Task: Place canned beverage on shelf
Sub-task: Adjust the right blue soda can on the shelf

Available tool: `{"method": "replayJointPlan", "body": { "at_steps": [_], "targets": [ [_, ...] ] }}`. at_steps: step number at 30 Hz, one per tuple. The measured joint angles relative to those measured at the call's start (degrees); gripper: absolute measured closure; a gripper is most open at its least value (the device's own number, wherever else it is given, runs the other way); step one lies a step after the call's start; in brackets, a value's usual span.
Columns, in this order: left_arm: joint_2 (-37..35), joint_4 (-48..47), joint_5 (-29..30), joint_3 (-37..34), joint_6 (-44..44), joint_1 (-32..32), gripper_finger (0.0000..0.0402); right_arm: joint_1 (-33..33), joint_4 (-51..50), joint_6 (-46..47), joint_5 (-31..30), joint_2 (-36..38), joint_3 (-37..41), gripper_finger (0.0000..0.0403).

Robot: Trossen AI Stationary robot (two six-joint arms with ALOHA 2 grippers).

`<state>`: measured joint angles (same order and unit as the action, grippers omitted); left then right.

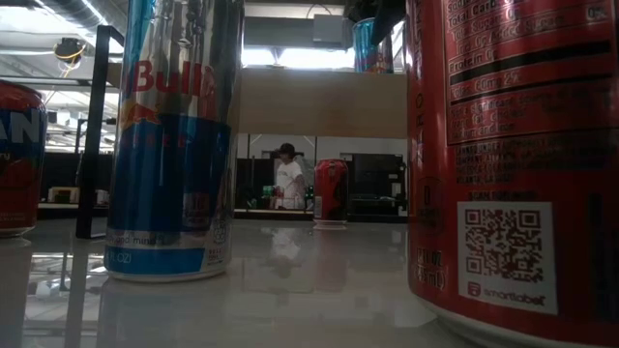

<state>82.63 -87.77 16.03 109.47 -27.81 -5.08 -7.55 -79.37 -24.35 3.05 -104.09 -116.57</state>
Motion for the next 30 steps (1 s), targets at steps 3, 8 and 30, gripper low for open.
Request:
{"method": "replayJointPlan", "body": {
  "at_steps": [3,8,30],
  "targets": [
    [0.0,0.0,0.0,0.0,0.0,0.0,0.0106,0.0,0.0,0.0,0.0,0.0,0.0,0.0164],
    [0.0,0.0,0.0,0.0,0.0,0.0,0.0106,0.0,0.0,0.0,0.0,0.0,0.0,0.0164],
    [0.0,0.0,0.0,0.0,0.0,0.0,0.0106,0.0,-0.2,0.0,-2.2,-0.2,0.2,0.0018]
  ]
}}
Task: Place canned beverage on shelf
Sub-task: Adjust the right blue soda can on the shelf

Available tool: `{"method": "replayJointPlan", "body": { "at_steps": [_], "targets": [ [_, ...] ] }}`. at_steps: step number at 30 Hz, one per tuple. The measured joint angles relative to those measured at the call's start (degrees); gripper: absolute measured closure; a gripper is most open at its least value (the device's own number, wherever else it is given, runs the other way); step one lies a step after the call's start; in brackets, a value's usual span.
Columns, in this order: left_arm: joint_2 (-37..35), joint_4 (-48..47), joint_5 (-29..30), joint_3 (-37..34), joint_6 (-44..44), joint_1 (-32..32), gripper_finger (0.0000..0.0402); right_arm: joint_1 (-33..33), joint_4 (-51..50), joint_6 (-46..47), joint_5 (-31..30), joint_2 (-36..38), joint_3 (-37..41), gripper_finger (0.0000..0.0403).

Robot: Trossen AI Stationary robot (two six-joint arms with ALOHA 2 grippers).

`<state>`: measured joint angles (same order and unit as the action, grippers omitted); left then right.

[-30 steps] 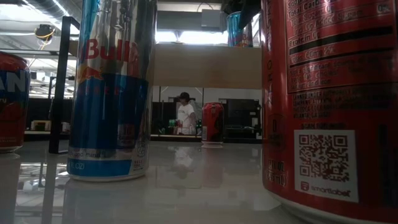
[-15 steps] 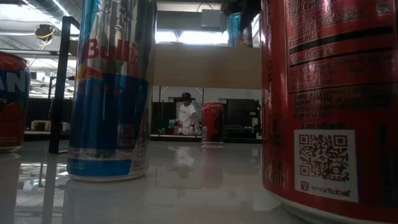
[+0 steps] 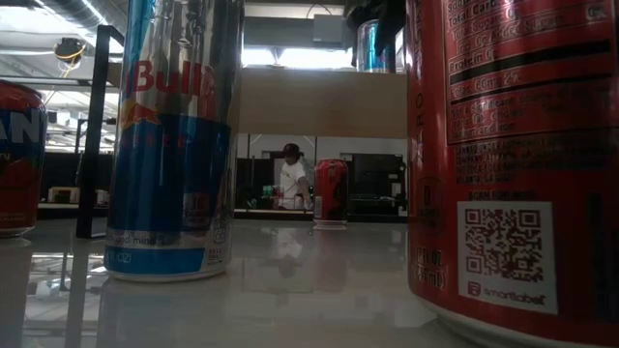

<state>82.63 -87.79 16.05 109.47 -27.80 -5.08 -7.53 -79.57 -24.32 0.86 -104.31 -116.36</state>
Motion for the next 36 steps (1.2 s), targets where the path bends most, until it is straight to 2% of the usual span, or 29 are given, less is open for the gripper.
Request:
{"method": "replayJointPlan", "body": {
  "at_steps": [36],
  "targets": [
    [0.0,0.0,0.0,0.0,0.0,0.0,0.0106,0.0,0.2,3.5,-0.9,0.1,-0.2,0.0022]
  ]
}}
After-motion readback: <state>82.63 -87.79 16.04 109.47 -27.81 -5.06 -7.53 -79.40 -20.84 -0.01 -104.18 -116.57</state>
